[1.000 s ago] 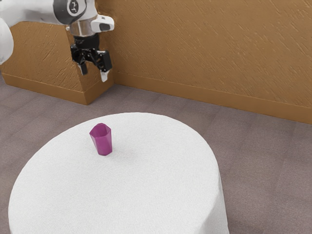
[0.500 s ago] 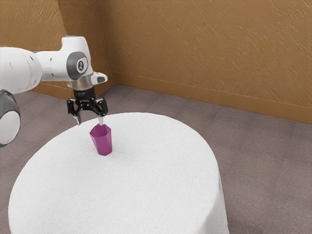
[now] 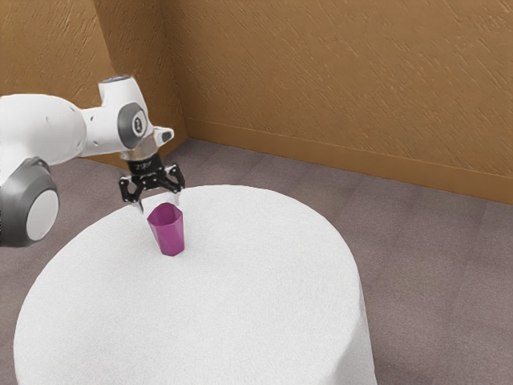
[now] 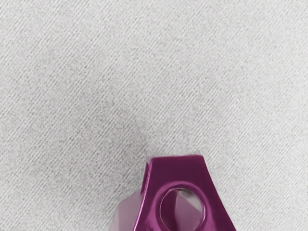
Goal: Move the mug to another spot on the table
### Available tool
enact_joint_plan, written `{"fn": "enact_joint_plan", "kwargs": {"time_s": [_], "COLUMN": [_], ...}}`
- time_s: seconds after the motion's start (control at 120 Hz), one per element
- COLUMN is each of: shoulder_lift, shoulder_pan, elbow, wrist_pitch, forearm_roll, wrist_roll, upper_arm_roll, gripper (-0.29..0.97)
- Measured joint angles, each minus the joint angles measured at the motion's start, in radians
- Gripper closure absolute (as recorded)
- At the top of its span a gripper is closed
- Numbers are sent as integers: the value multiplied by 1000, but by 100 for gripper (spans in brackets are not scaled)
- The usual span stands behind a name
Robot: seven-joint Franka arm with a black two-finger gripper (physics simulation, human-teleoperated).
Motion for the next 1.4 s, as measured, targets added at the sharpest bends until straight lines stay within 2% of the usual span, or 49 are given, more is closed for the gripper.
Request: {"fn": "enact_joint_plan", "kwargs": {"time_s": [0.192, 0.417, 0.483, 0.583, 0.617, 0.833, 0.95, 1.158, 1.333, 1.4], "shoulder_lift": [39, 66, 70, 72, 74, 81, 80, 78, 69, 56], "shoulder_pan": [0, 0, 0, 0, 0, 0, 0, 0, 0, 0], "elbow": [1, 12, 13, 13, 14, 13, 20, 58, 81, 85], "wrist_pitch": [11, 20, 21, 22, 23, 25, 22, 9, -5, -14], "forearm_roll": [-27, 2, 4, 3, 3, 10, 7, 11, 10, -22], "wrist_roll": [-74, -130, -144, -162, -168, -203, -221, -246, -260, -261], "upper_arm_roll": [0, -12, -13, -14, -14, -17, -17, -15, -16, -18], "gripper": [0, 1, 8, 28, 31, 31, 37, 55, 58, 59]}}
